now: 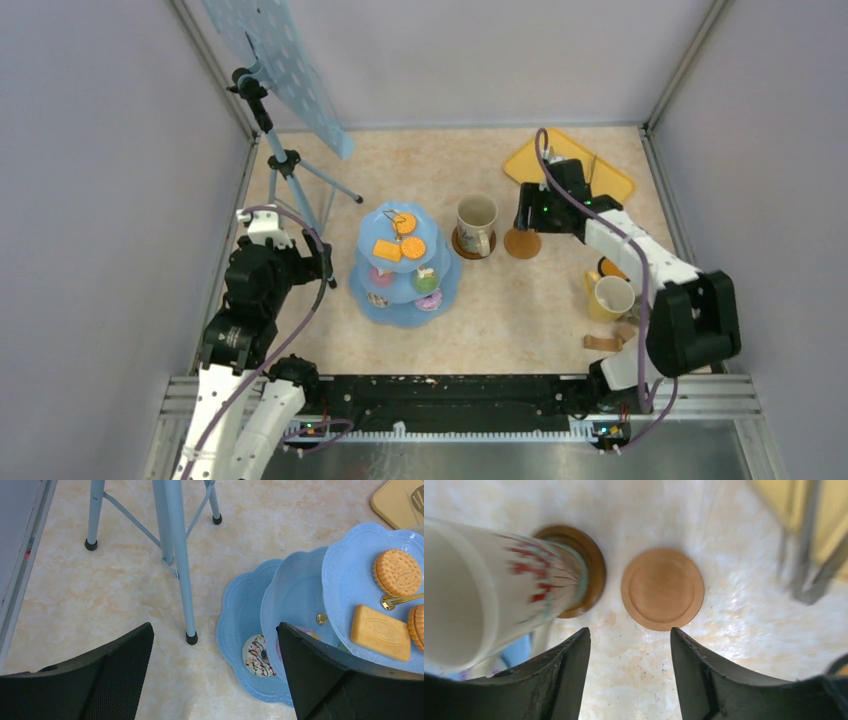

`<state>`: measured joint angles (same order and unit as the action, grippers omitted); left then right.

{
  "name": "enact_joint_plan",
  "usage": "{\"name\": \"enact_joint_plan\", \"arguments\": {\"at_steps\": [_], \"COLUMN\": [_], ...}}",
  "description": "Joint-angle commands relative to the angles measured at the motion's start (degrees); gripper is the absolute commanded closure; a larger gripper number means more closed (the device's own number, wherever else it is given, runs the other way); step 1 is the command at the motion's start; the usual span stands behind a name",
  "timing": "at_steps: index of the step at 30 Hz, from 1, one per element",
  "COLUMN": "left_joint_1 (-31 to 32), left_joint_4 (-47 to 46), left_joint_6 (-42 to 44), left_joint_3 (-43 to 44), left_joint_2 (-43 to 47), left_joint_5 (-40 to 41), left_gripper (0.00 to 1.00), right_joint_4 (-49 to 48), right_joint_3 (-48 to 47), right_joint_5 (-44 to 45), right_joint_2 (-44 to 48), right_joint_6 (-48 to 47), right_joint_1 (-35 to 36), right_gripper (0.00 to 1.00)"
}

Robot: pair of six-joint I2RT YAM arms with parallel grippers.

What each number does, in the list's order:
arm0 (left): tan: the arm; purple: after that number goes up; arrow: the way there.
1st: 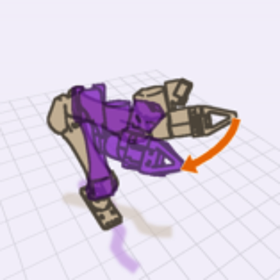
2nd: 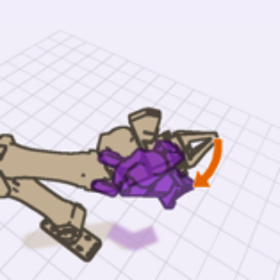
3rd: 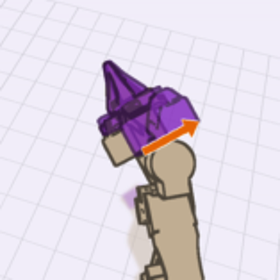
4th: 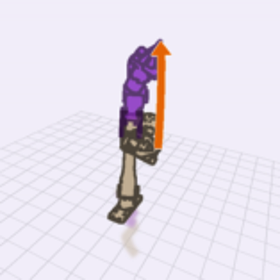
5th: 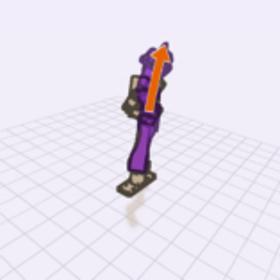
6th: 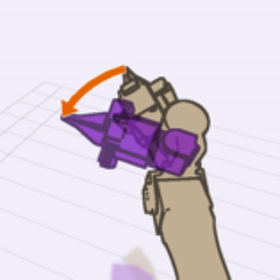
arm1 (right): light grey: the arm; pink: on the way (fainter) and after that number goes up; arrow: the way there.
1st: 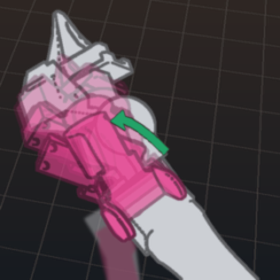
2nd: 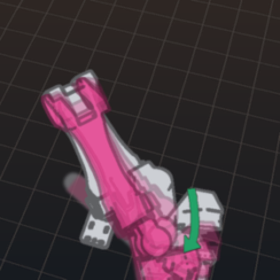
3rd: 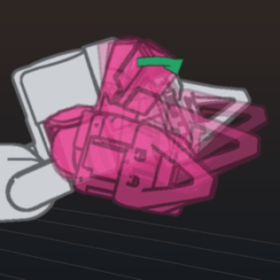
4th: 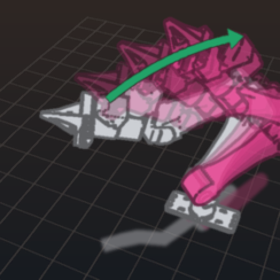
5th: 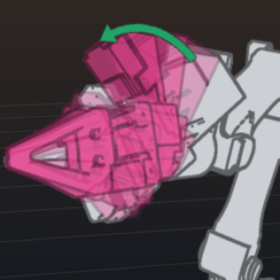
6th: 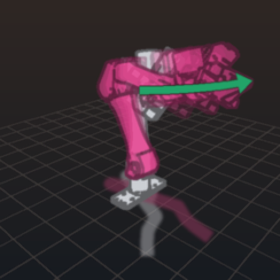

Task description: Serve the afternoon tea

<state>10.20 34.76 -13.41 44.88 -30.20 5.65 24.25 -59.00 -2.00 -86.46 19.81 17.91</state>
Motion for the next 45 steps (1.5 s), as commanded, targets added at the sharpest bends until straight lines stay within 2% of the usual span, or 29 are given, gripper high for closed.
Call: {"name": "enact_joint_plan", "arguments": {"at_steps": [1, 3, 5, 6, 8, 11, 13, 18, 20, 22, 27, 31, 35, 40, 45], "left_joint_1": [0.14, 0.17, 0.23, 0.38, 0.67, 1.32, 1.84, 2.20, 2.20, 2.20, 2.28, 2.37, 2.37, 2.37, 2.37], "left_joint_4": [-1.98, -2.11, -2.22, -2.22, -2.29, -2.41, -2.38, -2.27, -2.15, -2.16, -2.31, -2.27, -2.13, -2.16, -2.07], "left_joint_6": [-0.13, -0.13, 0.00, 0.02, 0.05, 0.05, 0.05, -0.04, -0.12, -0.13, -0.04, -0.04, -0.12, -0.13, -0.19], "left_joint_3": [0.64, 0.58, 0.51, 0.47, 0.47, 0.33, 0.38, 0.33, 0.38, 0.36, 0.38, 0.30, 0.42, 0.47, 0.56], "left_joint_2": [1.05, 1.38, 1.56, 1.63, 1.65, 1.56, 1.38, 2.26, 2.50, 2.64, 2.24, 1.91, 1.41, 1.02, 0.60], "left_joint_5": [0.50, 0.50, 0.34, 0.33, 0.41, 0.46, 0.50, 0.77, 1.10, 1.07, 0.78, 0.90, 1.27, 1.29, 1.38], "left_gripper": [0.01, 0.01, 0.01, 0.01, 0.01, 0.01, 0.01, 0.01, 0.01, 0.01, 0.01, 0.01, 0.01, 0.01, 0.01], "right_joint_4": [7.53, 11.56, 17.01, 21.21, 31.19, 40.91, 44.82, 49.91, 49.03, 51.03, 48.01, 42.34, 39.63, 35.13, 29.11], "right_joint_3": [-6.03, -4.89, -3.50, -3.15, -2.62, -3.94, -5.50, -6.65, -6.24, -5.39, -3.12, 1.18, 4.25, 8.13, 11.49], "right_joint_5": [5.87, 11.96, 24.66, 32.21, 42.65, 39.91, 36.98, 37.94, 37.67, 36.75, 29.84, 23.10, 18.03, 17.91, 15.50], "right_joint_2": [13.61, 19.22, 24.34, 26.59, 30.06, 31.11, 30.23, 30.17, 31.07, 31.72, 29.38, 28.15, 26.11, 25.00, 22.63], "right_joint_6": [-7.23, -5.70, 2.18, 10.28, 31.01, 51.82, 59.99, 76.77, 78.14, 83.41, 80.28, 76.80, 74.34, 74.75, 73.26], "right_joint_1": [0.59, 0.56, 0.39, 0.34, 0.15, -1.34, -1.65, -1.81, -2.02, -2.97, -11.83, -19.99, -24.73, -26.46, -29.94], "right_gripper": [0.39, 0.37, 0.29, 0.20, 0.17, 0.13, 0.12, 0.11, 0.10, 0.09, 0.08, 0.11, 0.20, 0.29, 0.44]}}
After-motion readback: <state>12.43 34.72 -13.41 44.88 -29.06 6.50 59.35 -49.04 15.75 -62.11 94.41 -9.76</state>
